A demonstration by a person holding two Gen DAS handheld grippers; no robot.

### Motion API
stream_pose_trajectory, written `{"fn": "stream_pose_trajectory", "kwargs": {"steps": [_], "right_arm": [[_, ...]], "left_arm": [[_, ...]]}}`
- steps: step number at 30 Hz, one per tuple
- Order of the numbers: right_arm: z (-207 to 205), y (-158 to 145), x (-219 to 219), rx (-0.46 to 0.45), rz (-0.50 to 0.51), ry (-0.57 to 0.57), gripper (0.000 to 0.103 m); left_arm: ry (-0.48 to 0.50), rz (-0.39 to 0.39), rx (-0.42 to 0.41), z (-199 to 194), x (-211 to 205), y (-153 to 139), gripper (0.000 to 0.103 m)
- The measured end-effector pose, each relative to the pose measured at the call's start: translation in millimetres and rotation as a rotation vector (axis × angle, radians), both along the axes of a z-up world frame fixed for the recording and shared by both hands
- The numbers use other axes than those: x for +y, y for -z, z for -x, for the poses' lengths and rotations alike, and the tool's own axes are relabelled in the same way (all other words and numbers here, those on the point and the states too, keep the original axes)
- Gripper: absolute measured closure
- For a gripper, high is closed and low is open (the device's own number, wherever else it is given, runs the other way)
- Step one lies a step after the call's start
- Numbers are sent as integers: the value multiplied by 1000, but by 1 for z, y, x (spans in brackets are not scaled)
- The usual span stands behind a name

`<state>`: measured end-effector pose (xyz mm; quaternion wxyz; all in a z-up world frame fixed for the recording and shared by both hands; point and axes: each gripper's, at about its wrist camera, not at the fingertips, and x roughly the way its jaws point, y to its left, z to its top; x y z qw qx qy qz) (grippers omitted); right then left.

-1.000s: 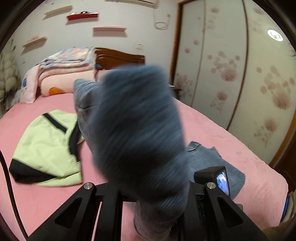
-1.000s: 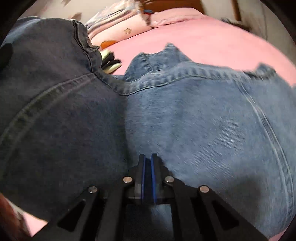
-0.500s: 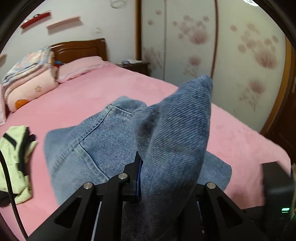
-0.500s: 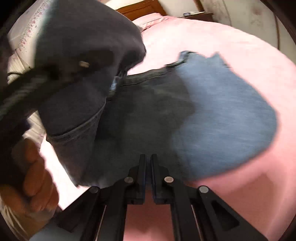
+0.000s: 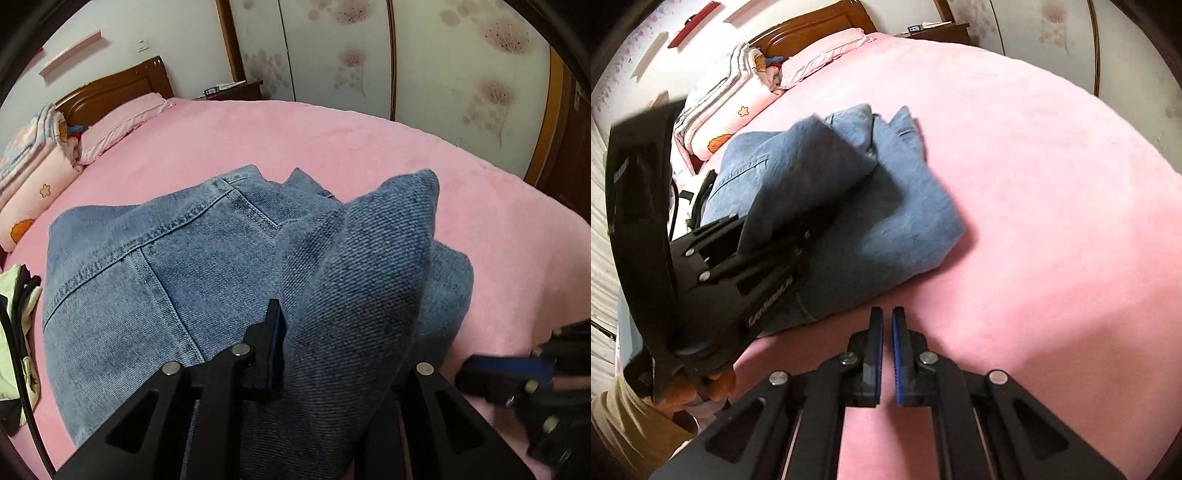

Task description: Fold large clothes

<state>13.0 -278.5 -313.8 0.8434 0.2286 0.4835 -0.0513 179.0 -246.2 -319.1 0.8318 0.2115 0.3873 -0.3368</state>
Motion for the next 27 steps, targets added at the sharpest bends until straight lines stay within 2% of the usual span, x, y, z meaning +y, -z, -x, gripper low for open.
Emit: {"fn": "stream_pose_trajectory", "kwargs": {"steps": [3, 5, 7, 8, 9, 10, 11, 12, 14, 17, 20, 22, 27], "right_arm": [[-3, -12, -9, 18, 2, 13, 96], [-10, -26, -18, 34, 2, 24, 96], [-13, -42, -28, 26, -7, 31, 94], [-11, -48, -30, 19, -16, 31, 87], [-14, -54, -33, 14, -27, 28, 73], [-18, -64, -35, 6, -45, 20, 64], [-21, -71, -38, -5, -62, 10, 48], [-25, -78, -39, -17, -78, 1, 42], [-40, -90, -38, -31, -119, -32, 42], [-63, -89, -30, 12, -152, -80, 41], [-88, -75, -22, 53, -154, -106, 41], [-97, -66, -24, 60, -164, -117, 41], [-128, -31, -33, 134, -217, -155, 41]], "left_arm": [[11, 55, 78, -4, 5, -9, 57], [28, 77, 119, -3, 12, -23, 52], [31, 112, 155, -2, 23, -40, 36], [24, 143, 169, 1, 34, -55, 32], [16, 165, 170, -1, 42, -66, 25], [2, 196, 168, 1, 53, -79, 20], [-20, 222, 164, 2, 66, -93, 18], [-48, 234, 159, 1, 76, -103, 16], [-133, 236, 142, -2, 97, -120, 15], [-283, 220, 137, -21, 135, -124, 15], [-430, 201, 182, -39, 169, -109, 15], [-490, 197, 193, -47, 185, -94, 15], [-534, 169, 255, -67, 195, -48, 15]]}}
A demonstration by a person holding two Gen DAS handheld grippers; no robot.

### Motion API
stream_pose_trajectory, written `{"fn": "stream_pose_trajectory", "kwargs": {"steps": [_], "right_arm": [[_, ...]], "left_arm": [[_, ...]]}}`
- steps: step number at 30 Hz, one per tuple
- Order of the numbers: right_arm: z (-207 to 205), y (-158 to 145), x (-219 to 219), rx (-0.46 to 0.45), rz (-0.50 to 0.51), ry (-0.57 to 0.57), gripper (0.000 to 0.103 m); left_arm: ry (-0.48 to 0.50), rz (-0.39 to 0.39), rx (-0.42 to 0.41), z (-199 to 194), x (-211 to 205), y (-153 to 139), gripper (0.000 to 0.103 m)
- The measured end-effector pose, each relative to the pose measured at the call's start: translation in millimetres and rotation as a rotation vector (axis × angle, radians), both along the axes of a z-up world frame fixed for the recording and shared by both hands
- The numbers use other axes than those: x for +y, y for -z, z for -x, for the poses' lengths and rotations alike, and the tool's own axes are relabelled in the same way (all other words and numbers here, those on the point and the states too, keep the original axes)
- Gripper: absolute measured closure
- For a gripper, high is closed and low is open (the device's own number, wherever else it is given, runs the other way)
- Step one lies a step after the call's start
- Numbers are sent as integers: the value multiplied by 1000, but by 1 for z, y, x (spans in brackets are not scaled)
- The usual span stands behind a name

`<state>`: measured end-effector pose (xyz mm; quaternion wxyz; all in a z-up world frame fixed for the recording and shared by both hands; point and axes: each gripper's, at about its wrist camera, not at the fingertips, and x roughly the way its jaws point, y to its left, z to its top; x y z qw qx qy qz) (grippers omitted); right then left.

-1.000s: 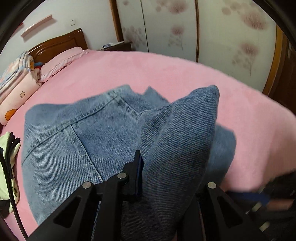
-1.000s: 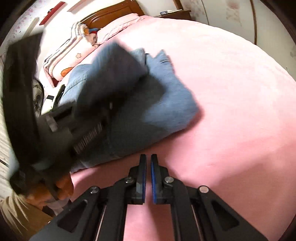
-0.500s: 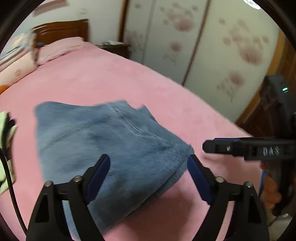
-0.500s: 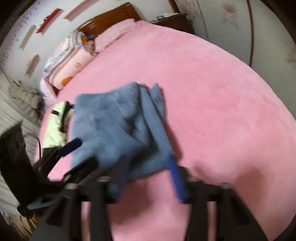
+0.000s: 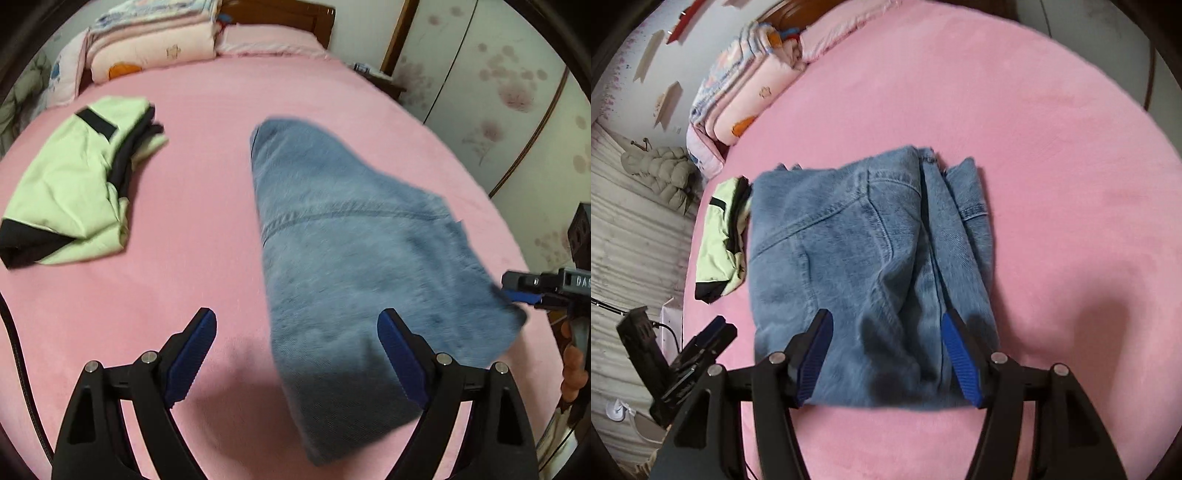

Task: Fold large clothes
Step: 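Grasp the folded jeans edge with the right tool and press it flat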

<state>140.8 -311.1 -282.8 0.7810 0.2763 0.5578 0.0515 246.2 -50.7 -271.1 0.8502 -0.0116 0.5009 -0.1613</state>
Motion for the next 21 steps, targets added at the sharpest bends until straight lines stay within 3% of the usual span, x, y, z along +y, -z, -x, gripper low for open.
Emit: {"fn": "stream_pose_trajectory", "kwargs": {"steps": [6, 11, 13, 15, 17, 18, 21], "right_arm": [[-32, 39, -6, 76, -36, -12, 41], [-49, 50, -6, 55, -76, -29, 42], [-57, 52, -3, 59, -74, -57, 65], [-64, 55, 6, 76, -43, -98, 78], [-65, 50, 13, 56, -9, -129, 85], [-64, 45, 18, 39, 20, -140, 88], [-56, 22, 26, -25, 99, -153, 91]], "left_arm": [[33, 15, 44, -22, -6, 36, 15], [65, 52, 58, -39, -8, 44, 13], [74, 69, 79, -47, -10, 47, 13], [78, 78, 106, -51, -12, 48, 14], [78, 92, 120, -54, -14, 47, 18], [81, 97, 120, -54, -16, 45, 28], [74, 79, 112, -52, -22, 36, 36]]}}
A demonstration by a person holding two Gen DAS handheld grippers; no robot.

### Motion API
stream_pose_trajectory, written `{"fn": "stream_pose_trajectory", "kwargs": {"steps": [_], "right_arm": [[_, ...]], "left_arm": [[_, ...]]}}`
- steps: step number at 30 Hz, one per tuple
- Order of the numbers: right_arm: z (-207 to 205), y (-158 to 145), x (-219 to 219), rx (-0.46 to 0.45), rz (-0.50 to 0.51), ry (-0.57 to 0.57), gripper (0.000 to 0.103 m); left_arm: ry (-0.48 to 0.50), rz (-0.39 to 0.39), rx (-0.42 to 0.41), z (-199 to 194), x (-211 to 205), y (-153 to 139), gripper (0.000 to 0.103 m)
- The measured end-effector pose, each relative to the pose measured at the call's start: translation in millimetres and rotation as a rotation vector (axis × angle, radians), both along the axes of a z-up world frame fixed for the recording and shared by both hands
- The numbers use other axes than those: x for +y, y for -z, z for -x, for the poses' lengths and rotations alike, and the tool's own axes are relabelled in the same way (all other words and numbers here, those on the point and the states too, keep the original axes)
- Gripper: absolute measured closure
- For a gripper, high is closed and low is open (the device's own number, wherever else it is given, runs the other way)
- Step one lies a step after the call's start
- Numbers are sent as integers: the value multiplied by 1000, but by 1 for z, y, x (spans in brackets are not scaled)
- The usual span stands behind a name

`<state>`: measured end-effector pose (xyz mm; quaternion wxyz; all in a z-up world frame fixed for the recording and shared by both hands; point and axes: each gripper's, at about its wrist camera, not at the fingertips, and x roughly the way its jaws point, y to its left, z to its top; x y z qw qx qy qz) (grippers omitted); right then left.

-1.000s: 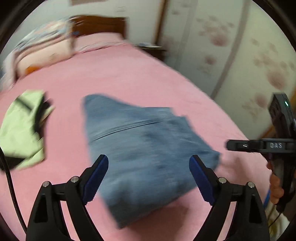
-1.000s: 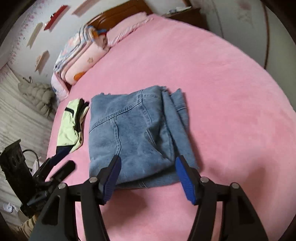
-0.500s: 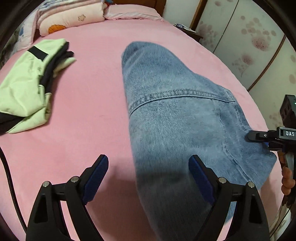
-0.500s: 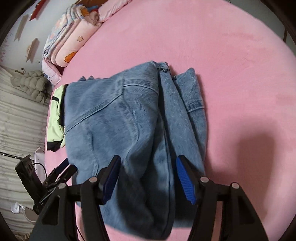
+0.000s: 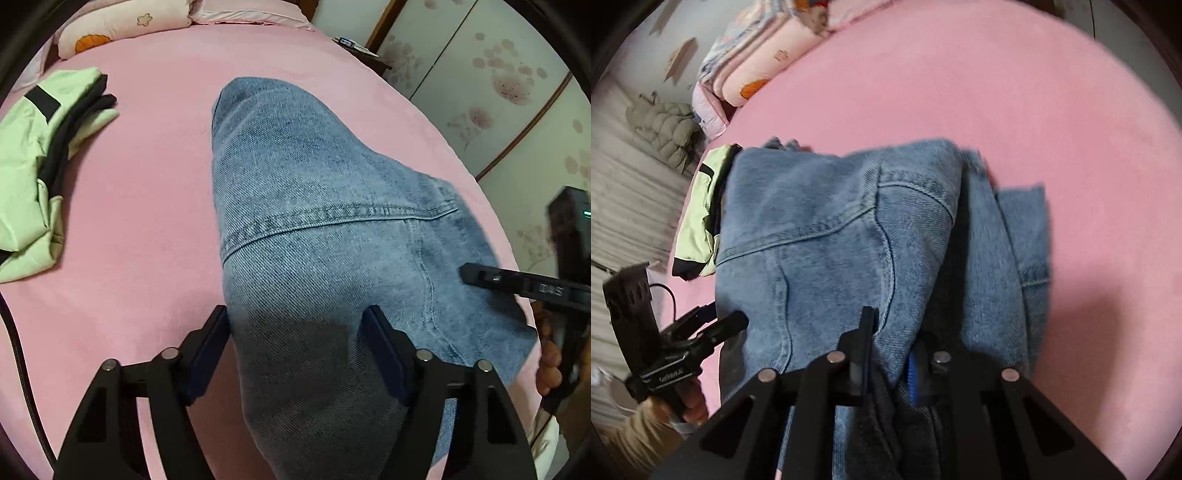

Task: Fold large clothes
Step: 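Grasp the folded jeans edge with the right tool and press it flat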

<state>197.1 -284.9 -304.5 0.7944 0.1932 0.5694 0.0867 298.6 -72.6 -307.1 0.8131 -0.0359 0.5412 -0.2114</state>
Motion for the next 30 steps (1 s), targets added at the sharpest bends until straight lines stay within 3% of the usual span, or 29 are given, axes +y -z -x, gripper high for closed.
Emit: {"fn": "stream_pose_trajectory", "kwargs": {"steps": [4, 7, 17, 21, 23, 26, 30], "right_arm": [[20, -42, -1, -116, 60, 12, 91], [33, -53, -8, -149, 73, 35, 91], [42, 15, -35, -119, 164, 122, 92], [43, 24, -29, -117, 213, 117, 90], [41, 17, -24, -116, 254, 95, 89], [40, 7, -23, -97, 255, 73, 83], [44, -17, -14, -77, 311, 77, 83]], "left_arm": [[-26, 8, -20, 4, 0, -18, 52], [-29, -3, -37, 7, -8, -26, 55], [47, -184, -177, 32, -59, -27, 55], [58, -221, -203, 39, -64, -25, 55], [48, -213, -185, 38, -59, -27, 52], [15, -197, -138, 34, -48, -32, 40], [-25, -204, -159, 42, -40, -51, 20]]}}
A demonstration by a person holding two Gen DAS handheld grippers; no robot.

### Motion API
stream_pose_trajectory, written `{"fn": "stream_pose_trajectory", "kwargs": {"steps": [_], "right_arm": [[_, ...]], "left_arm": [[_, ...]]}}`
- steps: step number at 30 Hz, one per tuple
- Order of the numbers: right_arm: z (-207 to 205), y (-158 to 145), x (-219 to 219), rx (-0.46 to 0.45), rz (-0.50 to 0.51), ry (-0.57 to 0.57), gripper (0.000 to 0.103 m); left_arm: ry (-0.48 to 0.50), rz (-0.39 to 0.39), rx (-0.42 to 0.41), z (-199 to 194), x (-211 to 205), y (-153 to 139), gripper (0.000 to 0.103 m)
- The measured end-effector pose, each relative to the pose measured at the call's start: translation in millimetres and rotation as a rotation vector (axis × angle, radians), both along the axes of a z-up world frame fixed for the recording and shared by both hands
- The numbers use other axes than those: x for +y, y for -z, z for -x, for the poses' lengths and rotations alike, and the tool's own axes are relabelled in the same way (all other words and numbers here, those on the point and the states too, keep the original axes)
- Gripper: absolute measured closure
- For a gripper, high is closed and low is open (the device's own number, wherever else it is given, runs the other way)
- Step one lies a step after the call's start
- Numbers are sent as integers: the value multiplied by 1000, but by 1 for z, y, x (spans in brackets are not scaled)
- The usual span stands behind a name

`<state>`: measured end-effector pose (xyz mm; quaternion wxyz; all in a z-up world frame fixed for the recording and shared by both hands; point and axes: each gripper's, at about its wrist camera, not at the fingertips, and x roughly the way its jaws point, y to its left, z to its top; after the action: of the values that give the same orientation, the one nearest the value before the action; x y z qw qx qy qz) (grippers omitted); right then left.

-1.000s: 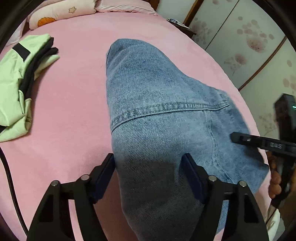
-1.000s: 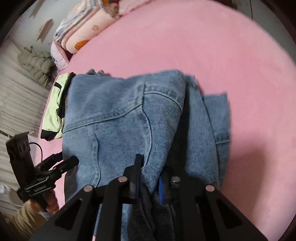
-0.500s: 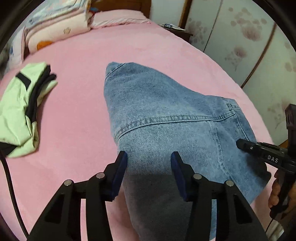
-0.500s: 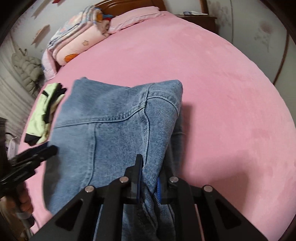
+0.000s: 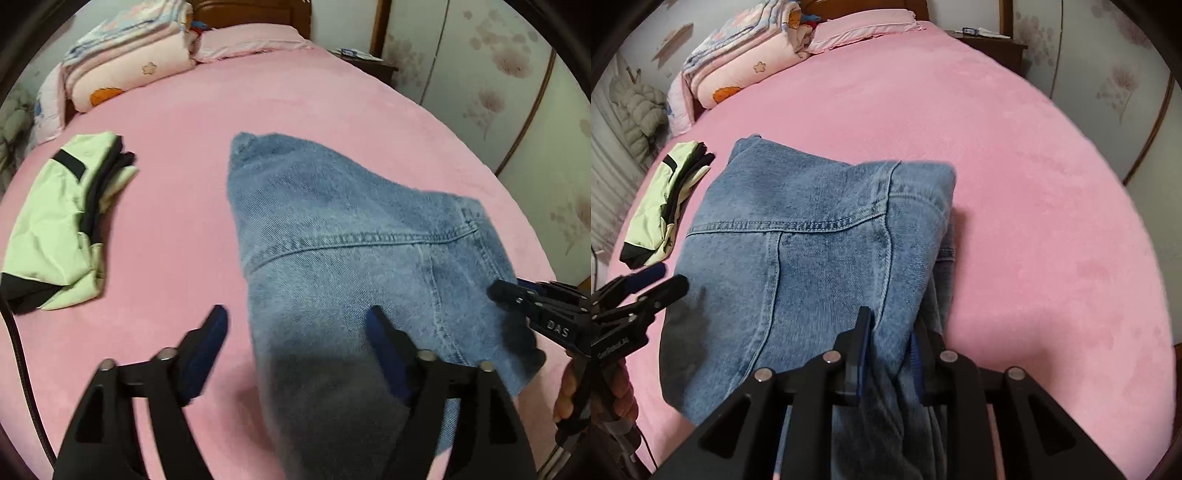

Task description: Fold large clothes

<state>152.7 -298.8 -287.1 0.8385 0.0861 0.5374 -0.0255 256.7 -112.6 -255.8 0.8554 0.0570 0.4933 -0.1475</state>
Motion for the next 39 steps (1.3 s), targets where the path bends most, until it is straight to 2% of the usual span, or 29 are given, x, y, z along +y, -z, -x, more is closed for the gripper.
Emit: {"fn": "stream_pose_trajectory", "kwargs": {"steps": [6, 11, 16, 22, 25, 29, 31, 36, 39], "right_arm": [[30, -47, 21, -93, 21, -16, 82], [62, -65, 53, -169, 55, -75, 82], [75, -45, 70, -132, 62, -98, 82], [88, -11, 61, -78, 157, -82, 83], [90, 3, 49, -60, 154, -95, 86], [91, 8, 42, -60, 215, -103, 87], [89, 9, 34, -54, 168, -97, 86], [89, 9, 34, -49, 171, -122, 86], [88, 5, 31, -41, 142, -119, 83]], "left_arm": [[-41, 40, -46, 34, 12, -35, 17], [-97, 93, -97, 71, 18, -41, 17], [-106, 72, -59, 94, 7, -20, 20], [-130, 44, -12, 106, 3, 6, 26], [-158, 45, 30, 104, 8, 22, 26], [-175, 61, 41, 101, 12, 31, 25], [-178, 53, 39, 100, 10, 33, 25], [-195, 57, 46, 98, 12, 34, 23], [-206, 49, 63, 96, 13, 31, 19]]}}
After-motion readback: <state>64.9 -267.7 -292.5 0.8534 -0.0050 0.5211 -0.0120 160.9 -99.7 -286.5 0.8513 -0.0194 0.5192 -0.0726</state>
